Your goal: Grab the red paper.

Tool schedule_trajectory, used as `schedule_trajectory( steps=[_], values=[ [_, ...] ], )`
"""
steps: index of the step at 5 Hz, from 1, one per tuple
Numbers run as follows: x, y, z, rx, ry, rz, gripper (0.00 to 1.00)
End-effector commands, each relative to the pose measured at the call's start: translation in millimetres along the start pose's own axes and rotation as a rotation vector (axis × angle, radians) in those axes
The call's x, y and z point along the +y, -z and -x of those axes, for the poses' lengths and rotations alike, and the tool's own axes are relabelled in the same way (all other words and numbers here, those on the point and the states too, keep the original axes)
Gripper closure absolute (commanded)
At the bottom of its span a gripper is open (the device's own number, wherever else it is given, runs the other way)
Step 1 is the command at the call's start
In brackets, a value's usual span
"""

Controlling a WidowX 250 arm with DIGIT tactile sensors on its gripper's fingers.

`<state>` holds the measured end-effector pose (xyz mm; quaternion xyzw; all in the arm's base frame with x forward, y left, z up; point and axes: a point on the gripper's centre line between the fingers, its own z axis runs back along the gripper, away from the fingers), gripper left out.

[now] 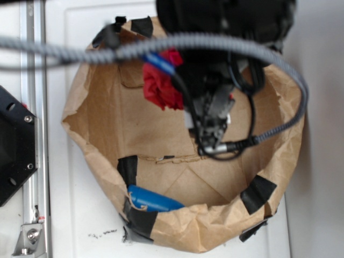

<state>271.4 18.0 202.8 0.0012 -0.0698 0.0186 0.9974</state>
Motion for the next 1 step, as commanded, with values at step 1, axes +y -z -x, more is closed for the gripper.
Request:
schedule_trajectory(
  steps=[1],
  values=[
    [-11.3, -17.4, -3.7, -0.042, -0.007, -0.055, 1.0]
  ],
)
